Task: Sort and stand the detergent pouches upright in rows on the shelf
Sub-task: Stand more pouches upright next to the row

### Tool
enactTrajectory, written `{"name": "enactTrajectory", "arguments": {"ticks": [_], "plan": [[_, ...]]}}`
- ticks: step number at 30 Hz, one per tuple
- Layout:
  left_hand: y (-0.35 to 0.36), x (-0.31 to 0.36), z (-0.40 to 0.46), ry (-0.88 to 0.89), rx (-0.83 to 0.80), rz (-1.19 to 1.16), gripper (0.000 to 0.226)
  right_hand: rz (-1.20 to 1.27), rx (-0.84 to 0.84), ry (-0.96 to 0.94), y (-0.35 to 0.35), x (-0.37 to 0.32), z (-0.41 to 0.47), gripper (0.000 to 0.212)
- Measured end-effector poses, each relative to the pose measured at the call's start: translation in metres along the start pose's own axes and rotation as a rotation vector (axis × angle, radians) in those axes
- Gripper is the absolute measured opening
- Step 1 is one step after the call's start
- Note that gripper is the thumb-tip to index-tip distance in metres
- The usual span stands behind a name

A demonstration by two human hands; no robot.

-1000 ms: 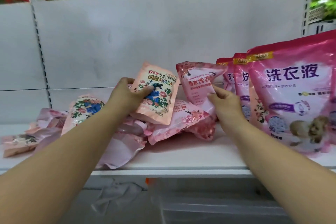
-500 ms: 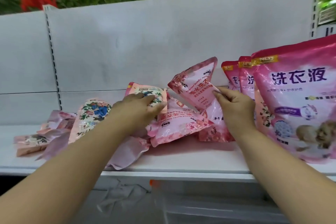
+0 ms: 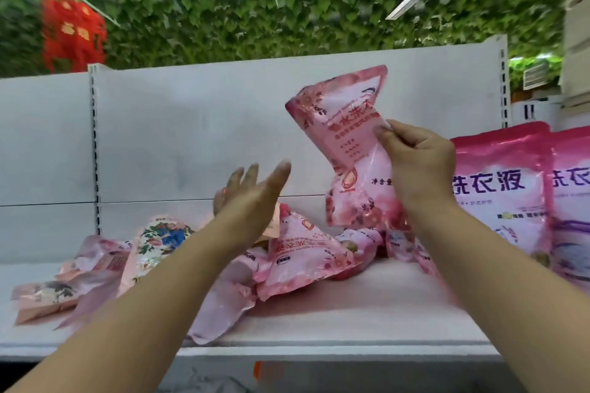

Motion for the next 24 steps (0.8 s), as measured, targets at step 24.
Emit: {"name": "enactTrajectory", "arguments": {"ticks": [24], "plan": [[0.003, 0.018, -0.004, 0.144, -0.143, -0.829, 0.058, 0.439, -0.218, 0.470, 0.072, 0.010, 0.004, 0.009]]}}
Point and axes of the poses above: each hand's wrist, its own z-axis towards the middle knuckle, its own y-axis out of the palm, x = y × z, the point moved 6 cm from there along z, towards the middle knuckle, and after that the axes turned 7 degrees about z, right-handed, at the moved point
